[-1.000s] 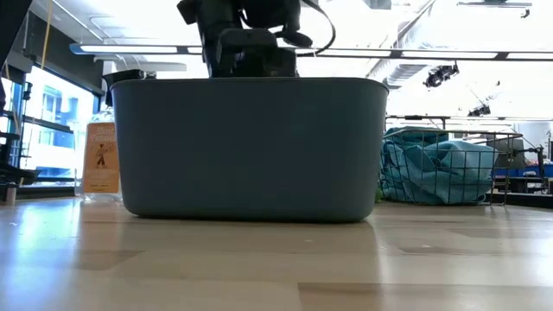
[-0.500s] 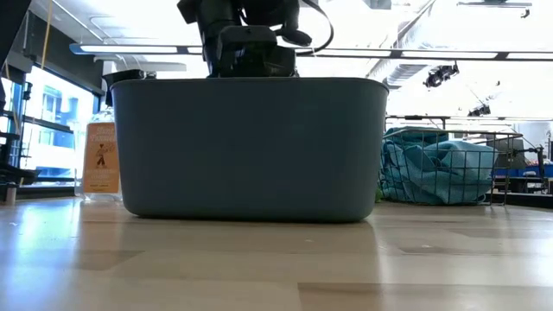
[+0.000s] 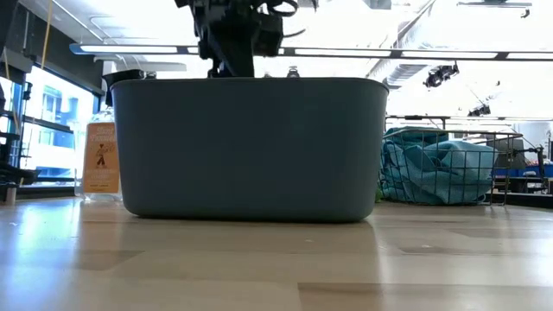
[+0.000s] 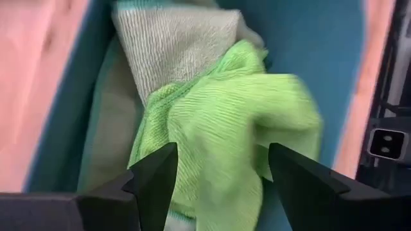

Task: Sort microfiber towel by color & place in baskets
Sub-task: Put the green microfiber cloth into the transparent bin, then put the pink microfiber cloth into the transparent bin

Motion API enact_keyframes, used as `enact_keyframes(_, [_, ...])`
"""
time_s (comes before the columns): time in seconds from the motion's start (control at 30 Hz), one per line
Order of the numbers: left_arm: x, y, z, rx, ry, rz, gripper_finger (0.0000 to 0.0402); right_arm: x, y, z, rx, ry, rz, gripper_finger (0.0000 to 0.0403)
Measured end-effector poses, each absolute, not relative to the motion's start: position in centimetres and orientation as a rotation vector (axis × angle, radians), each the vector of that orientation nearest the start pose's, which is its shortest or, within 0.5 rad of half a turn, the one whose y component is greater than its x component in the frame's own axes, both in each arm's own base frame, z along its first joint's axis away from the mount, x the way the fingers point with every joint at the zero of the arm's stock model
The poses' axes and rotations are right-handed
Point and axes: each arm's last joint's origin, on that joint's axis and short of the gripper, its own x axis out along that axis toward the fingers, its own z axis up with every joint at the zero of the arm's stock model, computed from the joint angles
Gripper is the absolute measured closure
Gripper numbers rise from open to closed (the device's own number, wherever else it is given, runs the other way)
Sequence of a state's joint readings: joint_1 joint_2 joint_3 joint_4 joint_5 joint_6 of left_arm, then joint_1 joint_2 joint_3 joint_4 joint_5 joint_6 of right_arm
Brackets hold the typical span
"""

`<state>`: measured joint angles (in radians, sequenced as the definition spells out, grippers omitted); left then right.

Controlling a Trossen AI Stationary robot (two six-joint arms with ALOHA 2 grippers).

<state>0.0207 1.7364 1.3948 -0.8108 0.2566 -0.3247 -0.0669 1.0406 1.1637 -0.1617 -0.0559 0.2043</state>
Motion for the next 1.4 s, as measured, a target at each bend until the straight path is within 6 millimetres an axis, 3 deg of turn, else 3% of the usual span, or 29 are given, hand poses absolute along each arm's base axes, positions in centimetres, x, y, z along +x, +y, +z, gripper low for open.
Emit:
enact_keyframes(0.27, [33.3, 0.4, 28.9, -0.383, 1.054, -0.068, 0.0169, 21.8, -1.3, 41.7, 0.207, 0.037, -0.015, 0.0229])
enact_keyframes(0.43, [31.3, 0.6, 32.1, -0.247, 0.934, -0.112, 0.0169, 21.9, -1.3, 41.7, 0.204, 0.037, -0.015, 0.0229])
enact_keyframes(0.7, [28.0, 1.5, 36.2, -0.028, 0.755, 0.070, 0.0169, 21.9, -1.3, 41.7, 0.207, 0.037, -0.015, 0.0229])
enact_keyframes(1.03, [22.5, 2.7, 42.5, -0.060, 0.362, 0.159, 0.0169, 21.9, -1.3, 41.8, 0.211, 0.027, -0.014, 0.0229])
enact_keyframes(1.2, [20.3, 2.2, 43.0, -0.098, 0.136, 0.105, 0.0169, 21.9, -1.3, 42.1, 0.209, -0.002, -0.011, 0.0229])
enact_keyframes(1.4, [18.9, 2.0, 40.0, -0.194, -0.007, 0.089, 0.0169, 21.8, -1.3, 43.0, 0.175, -0.095, -0.003, 0.0229])
